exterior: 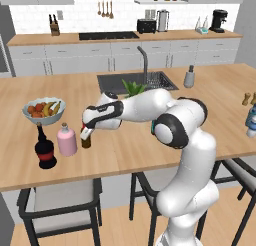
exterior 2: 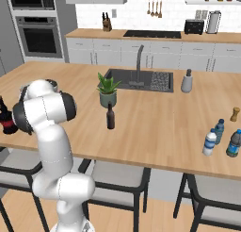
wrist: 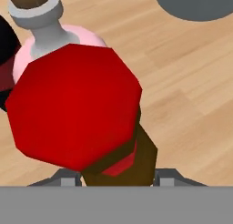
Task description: Move the plastic bottles in the middle to the plastics group, and the glass bottles in the middle to the glass group.
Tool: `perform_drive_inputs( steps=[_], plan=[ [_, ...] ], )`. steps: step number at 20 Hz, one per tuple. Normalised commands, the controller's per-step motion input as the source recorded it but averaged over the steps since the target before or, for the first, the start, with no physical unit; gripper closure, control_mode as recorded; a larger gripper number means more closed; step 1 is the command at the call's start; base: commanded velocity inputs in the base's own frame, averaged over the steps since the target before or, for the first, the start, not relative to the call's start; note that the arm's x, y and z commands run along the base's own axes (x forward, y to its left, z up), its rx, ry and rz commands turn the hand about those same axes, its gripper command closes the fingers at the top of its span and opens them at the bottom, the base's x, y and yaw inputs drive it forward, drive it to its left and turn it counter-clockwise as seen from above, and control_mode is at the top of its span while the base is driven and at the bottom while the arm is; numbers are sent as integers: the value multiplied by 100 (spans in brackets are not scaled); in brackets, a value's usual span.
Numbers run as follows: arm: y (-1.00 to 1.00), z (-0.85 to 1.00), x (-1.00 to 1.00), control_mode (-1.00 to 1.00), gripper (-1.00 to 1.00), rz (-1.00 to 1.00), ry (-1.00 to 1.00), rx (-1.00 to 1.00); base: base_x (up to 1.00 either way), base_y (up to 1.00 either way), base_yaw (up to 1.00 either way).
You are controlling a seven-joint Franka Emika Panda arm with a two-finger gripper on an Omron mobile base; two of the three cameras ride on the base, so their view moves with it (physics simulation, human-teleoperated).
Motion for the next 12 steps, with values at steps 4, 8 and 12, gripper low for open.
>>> perform_drive_inputs(
  steps=[4, 8, 12],
  plan=[
    [20, -34, 6, -100, 100, 0, 0, 0, 0, 0, 0],
    [4, -28, 0, -100, 100, 0, 0, 0, 0, 0, 0],
    [0, -10, 0, -100, 100, 0, 0, -1, 0, 0, 0]
  ],
)
